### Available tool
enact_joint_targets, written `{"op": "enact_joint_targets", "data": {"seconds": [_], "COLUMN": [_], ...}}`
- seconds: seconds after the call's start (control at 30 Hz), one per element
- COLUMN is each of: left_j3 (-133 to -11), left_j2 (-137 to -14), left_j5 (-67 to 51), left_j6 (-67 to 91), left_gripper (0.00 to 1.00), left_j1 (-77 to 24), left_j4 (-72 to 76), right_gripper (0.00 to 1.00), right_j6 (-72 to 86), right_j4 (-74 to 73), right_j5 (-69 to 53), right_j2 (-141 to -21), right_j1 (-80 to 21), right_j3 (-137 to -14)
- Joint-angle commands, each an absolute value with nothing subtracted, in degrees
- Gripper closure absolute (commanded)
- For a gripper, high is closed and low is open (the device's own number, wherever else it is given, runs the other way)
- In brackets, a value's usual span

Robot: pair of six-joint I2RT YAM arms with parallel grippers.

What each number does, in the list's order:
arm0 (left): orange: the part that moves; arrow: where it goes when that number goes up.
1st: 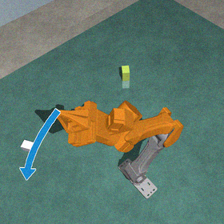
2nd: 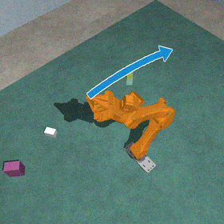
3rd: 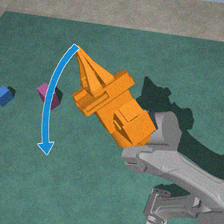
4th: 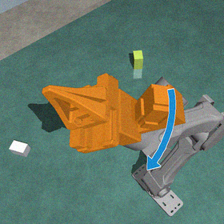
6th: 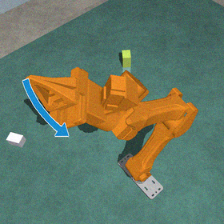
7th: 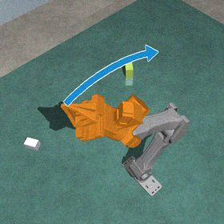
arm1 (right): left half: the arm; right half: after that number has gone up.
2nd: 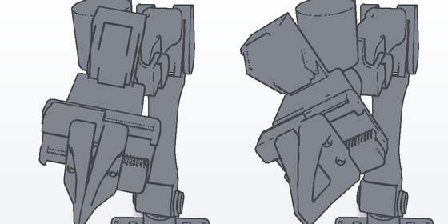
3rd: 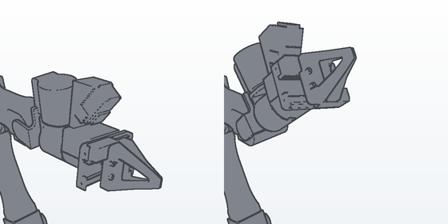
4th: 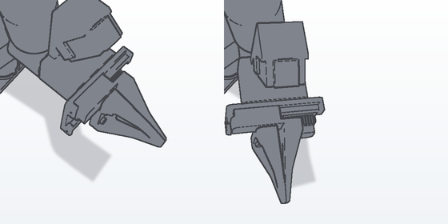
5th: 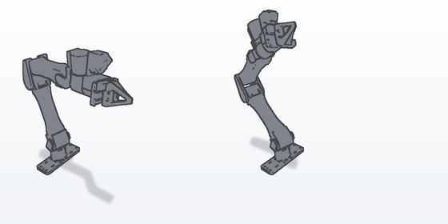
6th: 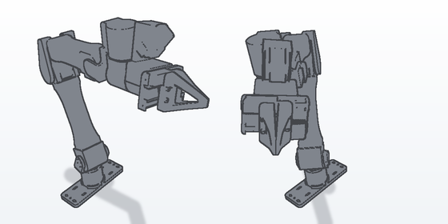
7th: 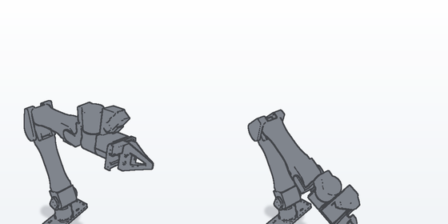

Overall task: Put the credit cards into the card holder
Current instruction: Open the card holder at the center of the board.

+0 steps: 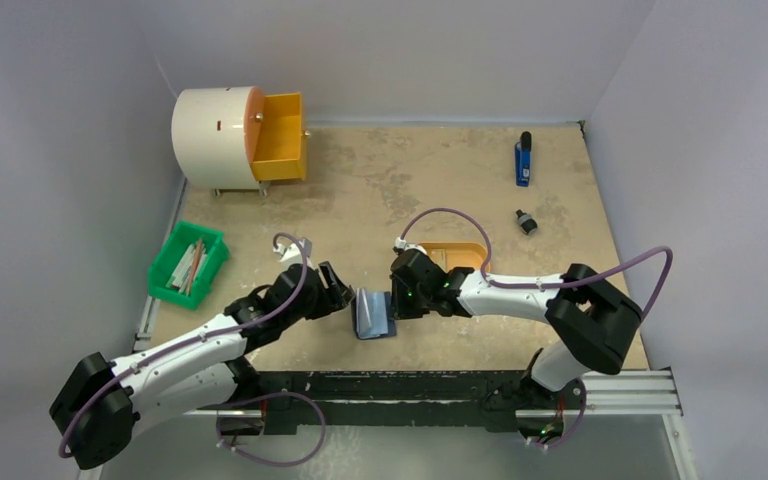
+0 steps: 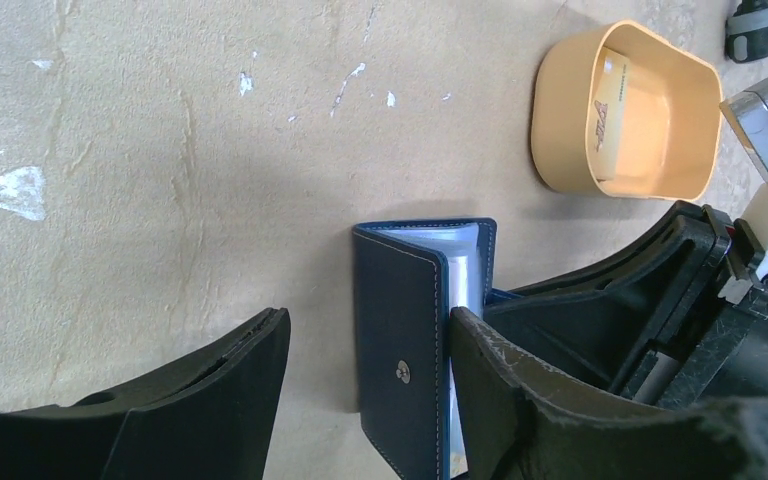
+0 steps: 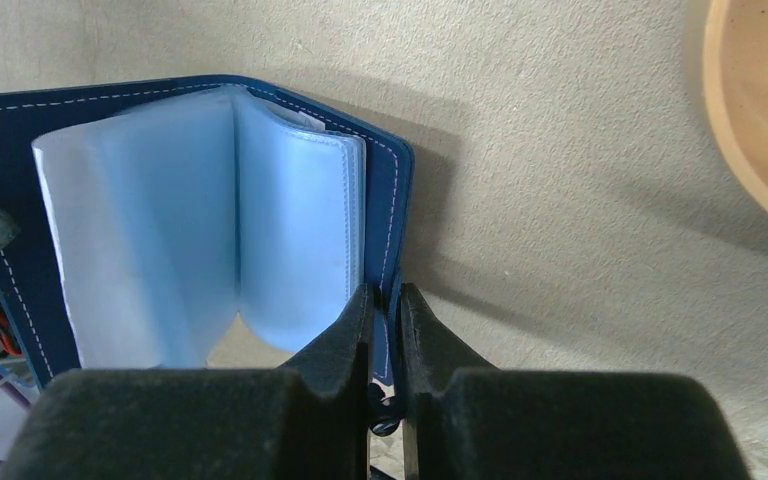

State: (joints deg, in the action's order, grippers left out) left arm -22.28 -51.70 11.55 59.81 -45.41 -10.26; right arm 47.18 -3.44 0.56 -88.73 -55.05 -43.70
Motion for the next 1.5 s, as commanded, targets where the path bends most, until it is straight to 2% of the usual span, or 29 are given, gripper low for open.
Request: {"op": "enact_joint_targets", "data": {"seconds": [0.0,0.33,0.57,0.73,0.97,1.2,1.47], "left_j3": [-23.5,-22.9,-23.3,-28.6,-37.2,-33.1,-30.1], "left_j2": [-51.8,-53.8,-51.2,-49.5,-48.6,-54.3,-60.5], "left_j5": [11.0,10.3,9.4,11.9,9.8,2.3,-1.1], "left_j6": [59.3,59.2,59.4,57.0,54.5,57.3,55.5], "left_gripper": [0.41,0.45,0.34,0.32,0.35,0.46,0.42], "left_j1": [-45.3,-45.3,-45.3,-45.3,-45.2,-45.3,-46.1], "left_j4": [-8.5,-7.2,-5.1,-10.7,-13.1,-4.1,-1.6], "right_gripper": [1.00,1.00,1.00,1.00,1.00,1.00,1.00], "right_j6": [47.5,47.3,45.0,44.5,44.1,43.9,43.3], "right_j4": [-3.3,-3.2,-1.6,-2.6,-2.6,-1.8,-0.5], "right_j5": [2.2,1.9,3.7,4.1,3.8,3.4,2.8], "right_j2": [-86.4,-86.3,-86.0,-83.9,-83.8,-83.9,-82.9], "right_j1": [-54.8,-54.8,-54.9,-54.9,-55.1,-55.3,-55.7], "right_j3": [-43.0,-43.1,-44.0,-44.5,-45.3,-45.6,-45.6]}}
